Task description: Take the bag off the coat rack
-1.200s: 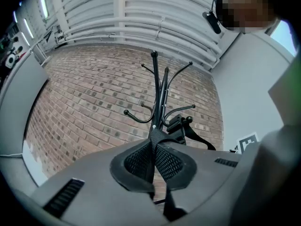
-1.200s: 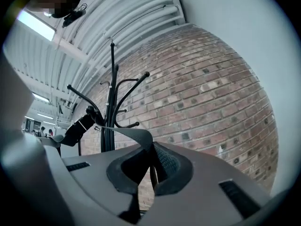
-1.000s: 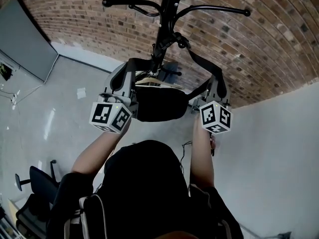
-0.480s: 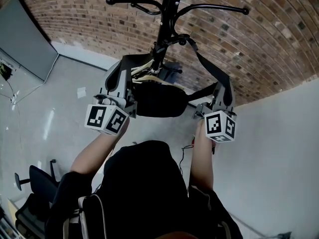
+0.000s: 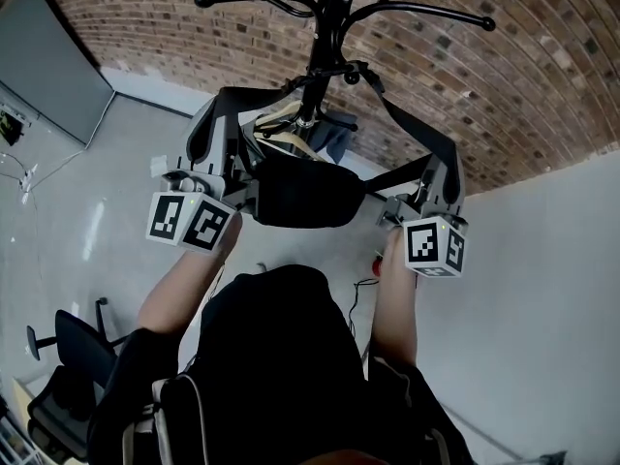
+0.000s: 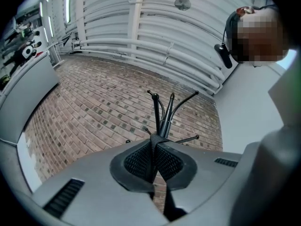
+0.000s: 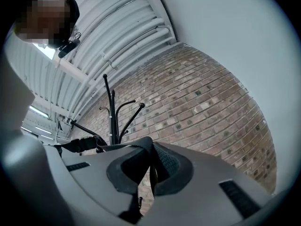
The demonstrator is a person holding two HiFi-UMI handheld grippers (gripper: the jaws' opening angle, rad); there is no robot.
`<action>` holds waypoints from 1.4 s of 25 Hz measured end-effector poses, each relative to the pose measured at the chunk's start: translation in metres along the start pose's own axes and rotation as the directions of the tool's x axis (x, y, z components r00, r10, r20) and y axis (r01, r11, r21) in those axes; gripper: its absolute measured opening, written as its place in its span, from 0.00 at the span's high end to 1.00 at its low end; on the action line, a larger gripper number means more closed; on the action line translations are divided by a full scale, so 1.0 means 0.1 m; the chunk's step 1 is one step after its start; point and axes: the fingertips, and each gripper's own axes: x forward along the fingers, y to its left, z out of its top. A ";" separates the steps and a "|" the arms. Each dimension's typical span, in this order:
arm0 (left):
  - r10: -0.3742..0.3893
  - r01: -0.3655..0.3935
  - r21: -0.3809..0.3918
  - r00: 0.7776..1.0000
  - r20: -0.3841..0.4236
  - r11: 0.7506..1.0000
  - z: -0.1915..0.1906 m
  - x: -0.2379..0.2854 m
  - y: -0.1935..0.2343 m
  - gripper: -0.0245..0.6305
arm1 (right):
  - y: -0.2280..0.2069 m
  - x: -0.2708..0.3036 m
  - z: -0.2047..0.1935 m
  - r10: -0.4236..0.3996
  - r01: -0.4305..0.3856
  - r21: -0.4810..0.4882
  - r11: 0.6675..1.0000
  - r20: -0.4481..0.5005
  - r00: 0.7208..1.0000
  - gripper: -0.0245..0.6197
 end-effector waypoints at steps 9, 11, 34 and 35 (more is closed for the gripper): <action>0.028 -0.028 -0.013 0.999 0.015 1.000 0.14 -0.21 0.12 0.93 | -0.13 -0.22 0.12 -0.032 0.032 0.006 0.999 0.020 0.999 0.93; 0.032 -0.032 -0.003 0.999 -0.007 0.999 0.09 -0.30 0.15 0.93 | -0.18 -0.29 0.08 -0.037 0.037 0.002 0.999 0.006 0.999 0.93; 0.079 -0.079 0.000 0.989 -0.122 0.997 -0.11 -0.80 0.37 0.93 | -0.02 -0.80 -0.21 -0.024 0.021 -0.038 0.999 -0.082 0.996 0.93; 0.077 -0.077 0.001 0.989 -0.123 0.997 -0.09 -0.80 0.38 0.93 | -0.01 -0.82 -0.21 -0.029 0.025 -0.043 0.999 -0.086 0.996 0.93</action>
